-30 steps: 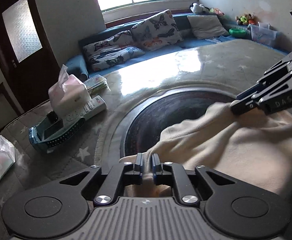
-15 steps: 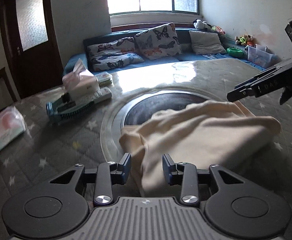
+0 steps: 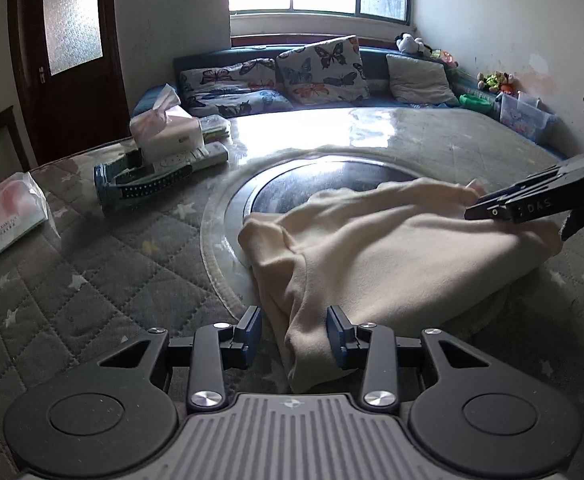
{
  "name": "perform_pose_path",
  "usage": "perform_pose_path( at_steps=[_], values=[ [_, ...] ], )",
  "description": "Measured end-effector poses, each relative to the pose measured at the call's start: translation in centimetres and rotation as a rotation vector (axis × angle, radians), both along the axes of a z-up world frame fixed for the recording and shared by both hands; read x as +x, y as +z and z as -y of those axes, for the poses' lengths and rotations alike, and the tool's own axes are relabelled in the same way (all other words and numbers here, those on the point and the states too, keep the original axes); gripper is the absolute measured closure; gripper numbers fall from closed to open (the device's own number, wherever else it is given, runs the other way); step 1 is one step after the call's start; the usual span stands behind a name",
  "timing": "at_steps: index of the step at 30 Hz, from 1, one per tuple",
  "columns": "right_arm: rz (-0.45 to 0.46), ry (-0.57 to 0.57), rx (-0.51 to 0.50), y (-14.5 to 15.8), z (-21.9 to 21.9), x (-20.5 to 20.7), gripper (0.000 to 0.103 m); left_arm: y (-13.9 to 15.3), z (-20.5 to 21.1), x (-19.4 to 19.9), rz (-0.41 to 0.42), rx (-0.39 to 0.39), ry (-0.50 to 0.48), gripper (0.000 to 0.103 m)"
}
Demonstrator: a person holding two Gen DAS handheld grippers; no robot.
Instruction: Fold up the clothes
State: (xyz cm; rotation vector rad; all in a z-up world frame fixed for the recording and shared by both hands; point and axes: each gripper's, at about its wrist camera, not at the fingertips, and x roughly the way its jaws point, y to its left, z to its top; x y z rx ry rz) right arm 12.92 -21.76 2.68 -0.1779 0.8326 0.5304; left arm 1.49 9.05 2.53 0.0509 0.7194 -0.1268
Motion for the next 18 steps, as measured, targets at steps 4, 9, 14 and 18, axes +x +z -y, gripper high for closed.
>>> perform_pose_path(
  at_steps=[4, 9, 14, 18],
  values=[
    [0.017, 0.01, 0.024, 1.1, 0.0, 0.5, 0.074, 1.5, 0.0, 0.3, 0.038, 0.0, -0.018, 0.065],
    [0.015, -0.01, 0.02, 0.6, -0.7, 2.5, 0.073, 2.0, -0.6, 3.4, 0.007, -0.038, 0.031, 0.065],
    [0.007, 0.021, 0.038, 0.2, -1.5, 3.2, 0.072, 0.7, -1.6, 6.7, -0.07, -0.06, 0.081, 0.065],
    [0.002, 0.048, 0.035, -0.2, -2.5, 3.8, 0.072, -0.3, -1.8, 8.0, -0.097, -0.066, 0.088, 0.086]
  ],
)
